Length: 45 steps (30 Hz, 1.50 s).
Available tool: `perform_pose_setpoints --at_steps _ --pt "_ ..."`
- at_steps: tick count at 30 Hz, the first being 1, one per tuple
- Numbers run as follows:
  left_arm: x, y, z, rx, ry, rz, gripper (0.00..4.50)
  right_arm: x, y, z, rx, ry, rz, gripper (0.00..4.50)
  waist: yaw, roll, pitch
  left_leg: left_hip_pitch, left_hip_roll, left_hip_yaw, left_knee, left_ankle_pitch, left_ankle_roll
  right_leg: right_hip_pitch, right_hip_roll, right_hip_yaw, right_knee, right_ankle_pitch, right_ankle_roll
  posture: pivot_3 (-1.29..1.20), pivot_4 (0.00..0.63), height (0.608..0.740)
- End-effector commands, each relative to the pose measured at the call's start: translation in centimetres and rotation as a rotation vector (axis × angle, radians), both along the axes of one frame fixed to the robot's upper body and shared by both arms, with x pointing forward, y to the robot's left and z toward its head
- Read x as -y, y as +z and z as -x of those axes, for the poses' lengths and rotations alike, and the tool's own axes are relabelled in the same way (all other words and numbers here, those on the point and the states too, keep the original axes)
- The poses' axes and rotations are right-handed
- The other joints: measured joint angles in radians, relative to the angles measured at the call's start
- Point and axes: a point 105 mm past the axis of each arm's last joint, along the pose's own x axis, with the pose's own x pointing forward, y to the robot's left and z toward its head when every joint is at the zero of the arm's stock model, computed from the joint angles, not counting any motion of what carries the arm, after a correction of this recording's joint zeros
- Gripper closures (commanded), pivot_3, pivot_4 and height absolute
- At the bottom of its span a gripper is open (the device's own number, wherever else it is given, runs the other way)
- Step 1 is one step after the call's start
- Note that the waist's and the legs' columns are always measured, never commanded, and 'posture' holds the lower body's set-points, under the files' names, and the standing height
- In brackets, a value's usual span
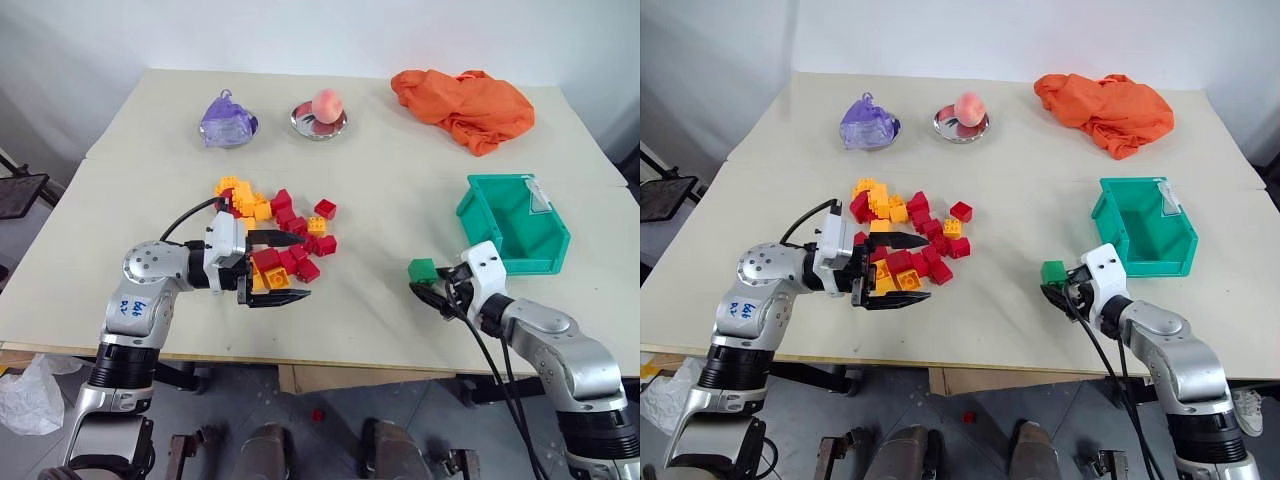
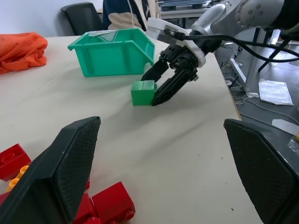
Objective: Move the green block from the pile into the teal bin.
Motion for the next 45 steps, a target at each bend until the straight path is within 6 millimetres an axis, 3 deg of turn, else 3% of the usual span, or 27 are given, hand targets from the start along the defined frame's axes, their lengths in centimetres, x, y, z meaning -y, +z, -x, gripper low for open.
perform_pose_setpoints --at_steps 1,3,5,8,11,14,18,24,26,32,35,40,43,45 --pt "0.3 0.5 0.4 0.027 -0.016 0.009 0.0 0.3 1.0 0.1 0.066 -0.007 -0.009 2.29 -0.002 0.0 0.0 0.0 0.0 0.0 0.0 0.0 0.0 0.0 0.0 0.0 0.0 0.0 0.0 0.0 0.15 0.74" --pt "0.4 0.4 0.3 0.021 -0.009 0.026 0.0 0.3 1.7 0.5 0.119 0.009 -0.019 3.0 -0.002 0.0 0.0 0.0 0.0 0.0 0.0 0.0 0.0 0.0 0.0 0.0 0.0 0.0 0.0 0.0 0.15 0.74" --pt "0.5 0.5 0.1 0.021 0.004 0.048 0.0 0.6 3.0 0.8 0.206 0.01 -0.034 3.04 0.002 0.0 0.0 0.0 0.0 0.0 0.0 0.0 0.0 0.0 0.0 0.0 0.0 0.0 0.0 0.0 0.15 0.74" --pt "0.5 0.9 -0.6 0.038 0.065 0.114 0.0 2.1 7.6 1.3 0.453 -0.027 -0.098 3.04 0.004 0.0 0.0 0.0 0.0 0.0 0.0 0.0 0.0 0.0 0.0 0.0 -0.001 0.0 0.0 0.0 0.15 0.74" --pt "0.4 1.9 -1.6 0.099 0.156 0.192 0.0 2.8 9.7 1.8 0.55 -0.028 -0.136 3.04 0.006 0.0 0.0 0.0 0.0 0.0 0.0 0.0 0.0 0.0 0.0 0.0 -0.001 0.0 0.0 0.0 0.15 0.74" --pt "0.4 3.3 -2.4 0.122 0.253 0.313 0.0 5.5 12.4 1.4 0.657 -0.111 -0.055 3.04 0.007 0.0 0.0 0.0 0.0 0.0 0.0 0.0 0.0 0.0 0.0 0.0 -0.001 0.0 0.0 0.0 0.15 0.74" --pt "0.9 2.1 -2.1 0.095 0.248 0.278 0.0 10.7 11.1 -0.8 0.51 -0.298 0.093 3.04 0.007 0.0 0.0 0.0 0.0 0.001 0.0 0.0 0.0 0.0 0.0 0.001 -0.001 0.0 0.0 0.0 0.15 0.74" --pt "0.8 1.6 -2.1 0.09 0.266 0.254 0.0 13.6 9.5 -2.8 0.427 -0.359 0.129 3.04 0.003 0.0 0.0 0.0 0.0 0.001 -0.001 0.0 0.0 0.0 0.0 0.0 -0.002 0.0 0.0 0.0 0.15 0.74" --pt "0.6 1.5 -2.0 0.086 0.272 0.251 0.0 13.1 9.2 -3.1 0.408 -0.323 0.102 3.04 0.0 0.001 0.0 0.0 0.0 0.001 -0.001 0.0 0.0 0.0 0.0 0.0 -0.001 0.0 0.0 0.0 0.15 0.74" --pt "-1.1 1.2 -2.0 0.06 0.343 0.249 0.0 12.7 10.0 -3.1 0.441 -0.285 0.112 0.98 -0.01 0.001 0.0 0.0 0.0 0.001 -0.001 0.0 0.0 0.0 0.0 0.0 -0.002 0.0 0.0 0.0 0.15 0.74" --pt "-4.1 0.6 -3.4 0.087 0.541 0.22 0.0 10.0 11.6 -2.4 0.567 -0.126 0.071 0.04 -0.015 0.002 0.0 0.0 0.0 0.001 -0.001 0.0 0.0 0.0 0.0 0.0 -0.002 0.0 0.0 0.0 0.15 0.74" --pt "-8.0 0.1 -4.5 0.105 0.778 0.226 0.0 4.8 11.7 -0.7 0.664 0.124 -0.081 0.04 -0.017 0.002 0.0 0.001 0.0 0.001 -0.002 0.0 0.0 0.001 0.0 0.0 -0.002 0.0 0.0 0.0 0.15 0.74" --pt "-11.7 -0.3 -3.8 0.105 0.958 0.282 0.0 -0.2 8.2 1.1 0.568 0.328 -0.114 0.04 -0.017 0.002 0.0 0.001 0.0 0.0 -0.002 0.0 0.0 0.001 0.0 0.0 -0.002 0.0 0.0 0.0 0.15 0.74" --pt "-13.6 -1.0 -2.9 0.09 1.06 0.299 0.0 -2.1 5.8 2.2 0.51 0.401 -0.113 0.04 -0.017 0.002 0.0 0.001 0.0 0.0 -0.002 0.0 -0.001 0.001 0.0 0.0 -0.002 0.0 0.0 0.0 0.15 0.74"
